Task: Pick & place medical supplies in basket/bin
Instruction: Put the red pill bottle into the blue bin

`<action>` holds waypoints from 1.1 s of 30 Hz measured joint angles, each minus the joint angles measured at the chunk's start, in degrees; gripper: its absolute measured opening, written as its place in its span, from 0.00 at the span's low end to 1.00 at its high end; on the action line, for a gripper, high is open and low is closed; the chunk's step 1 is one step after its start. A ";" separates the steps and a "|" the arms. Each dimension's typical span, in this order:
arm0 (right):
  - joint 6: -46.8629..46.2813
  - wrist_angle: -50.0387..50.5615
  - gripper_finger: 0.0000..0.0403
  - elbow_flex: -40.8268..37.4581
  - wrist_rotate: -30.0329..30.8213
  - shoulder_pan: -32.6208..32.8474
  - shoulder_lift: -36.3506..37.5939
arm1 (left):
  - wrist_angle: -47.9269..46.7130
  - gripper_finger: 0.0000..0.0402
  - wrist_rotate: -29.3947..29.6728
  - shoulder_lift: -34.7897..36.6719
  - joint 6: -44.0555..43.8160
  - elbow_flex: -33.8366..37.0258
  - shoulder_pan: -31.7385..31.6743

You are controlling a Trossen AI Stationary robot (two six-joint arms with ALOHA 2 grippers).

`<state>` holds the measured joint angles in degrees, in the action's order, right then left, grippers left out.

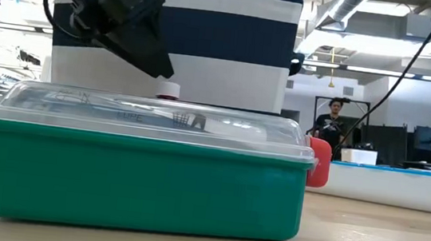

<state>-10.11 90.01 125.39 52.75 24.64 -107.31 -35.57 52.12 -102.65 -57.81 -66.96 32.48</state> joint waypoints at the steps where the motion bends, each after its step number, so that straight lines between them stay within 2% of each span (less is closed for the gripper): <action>1: 0.03 0.01 0.29 -0.01 0.02 0.01 0.00 | -0.59 0.34 0.99 0.00 -2.03 0.00 -0.09; 9: 0.05 0.01 0.29 -0.01 0.03 -0.02 0.00 | 0.08 0.32 4.13 -0.57 -3.01 0.00 -0.89; 20: 0.07 0.01 0.29 -0.01 -0.13 -0.02 0.00 | 2.23 0.45 0.13 -0.57 -4.60 3.31 -4.03; 26: 0.06 0.01 0.29 0.01 -0.13 -0.02 0.00 | 2.95 0.51 1.60 -0.57 -4.58 3.39 -4.46; 33: 0.09 0.01 0.29 0.02 -0.13 -0.02 0.00 | 4.02 0.52 2.26 -0.57 -4.33 3.39 -5.30</action>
<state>-10.02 90.02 125.40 52.62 24.62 -107.31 -31.55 54.38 -103.22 -62.14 -63.57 27.18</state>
